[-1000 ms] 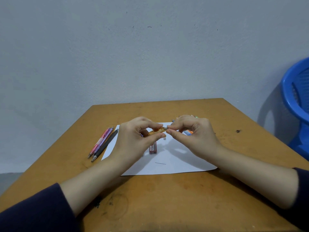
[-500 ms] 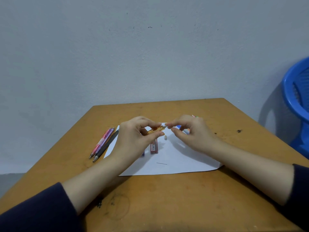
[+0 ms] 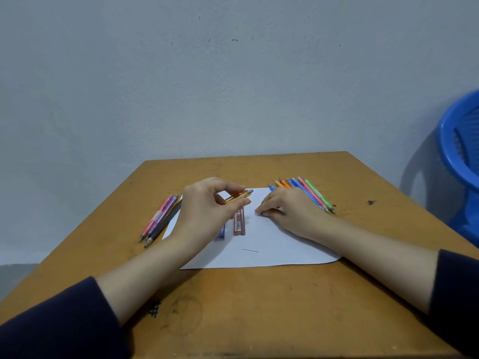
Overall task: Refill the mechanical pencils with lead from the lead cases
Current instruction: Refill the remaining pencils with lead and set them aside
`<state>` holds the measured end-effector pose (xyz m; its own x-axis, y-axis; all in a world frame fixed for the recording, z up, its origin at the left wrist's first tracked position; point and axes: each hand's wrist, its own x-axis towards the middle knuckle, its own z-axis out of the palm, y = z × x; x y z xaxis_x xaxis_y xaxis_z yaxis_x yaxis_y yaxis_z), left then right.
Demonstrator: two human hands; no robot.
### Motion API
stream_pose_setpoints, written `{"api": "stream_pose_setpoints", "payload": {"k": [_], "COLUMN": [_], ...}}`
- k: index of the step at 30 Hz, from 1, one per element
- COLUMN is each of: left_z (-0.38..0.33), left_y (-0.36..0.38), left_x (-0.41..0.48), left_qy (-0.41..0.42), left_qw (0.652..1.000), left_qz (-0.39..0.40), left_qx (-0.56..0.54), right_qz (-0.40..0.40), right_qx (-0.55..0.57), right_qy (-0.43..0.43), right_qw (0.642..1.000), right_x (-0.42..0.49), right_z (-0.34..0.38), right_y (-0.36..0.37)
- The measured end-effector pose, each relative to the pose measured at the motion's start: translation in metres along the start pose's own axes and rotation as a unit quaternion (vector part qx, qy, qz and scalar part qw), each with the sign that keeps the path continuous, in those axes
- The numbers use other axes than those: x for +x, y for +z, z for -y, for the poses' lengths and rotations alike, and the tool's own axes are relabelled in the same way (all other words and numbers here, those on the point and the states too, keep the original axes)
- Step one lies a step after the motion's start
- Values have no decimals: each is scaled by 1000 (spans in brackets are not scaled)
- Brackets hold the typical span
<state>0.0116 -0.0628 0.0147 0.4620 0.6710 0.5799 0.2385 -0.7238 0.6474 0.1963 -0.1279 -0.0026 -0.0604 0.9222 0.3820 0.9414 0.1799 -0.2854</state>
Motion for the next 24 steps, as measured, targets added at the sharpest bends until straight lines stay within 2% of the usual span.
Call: {"api": "stream_pose_setpoints", "payload": {"k": [8, 13, 20, 24], "left_z": [-1, 0, -2, -1], "left_y": [-1, 0, 1, 1], "left_x": [0, 0, -4, -3], "left_qy": [-20, -32, 13, 24], "left_qw": [1000, 999, 997, 998], "left_qz": [14, 18, 40, 35], "left_qx": [-9, -35, -63, -56], "right_qz": [-120, -174, -171, -171], "right_qx": [125, 232, 338, 336], "right_qy": [72, 83, 60, 51], "right_qw": [982, 953, 924, 925], "right_x": [-7, -8, -11, -13], "right_z": [12, 12, 23, 24], "right_y": [-9, -10, -11, -13]}}
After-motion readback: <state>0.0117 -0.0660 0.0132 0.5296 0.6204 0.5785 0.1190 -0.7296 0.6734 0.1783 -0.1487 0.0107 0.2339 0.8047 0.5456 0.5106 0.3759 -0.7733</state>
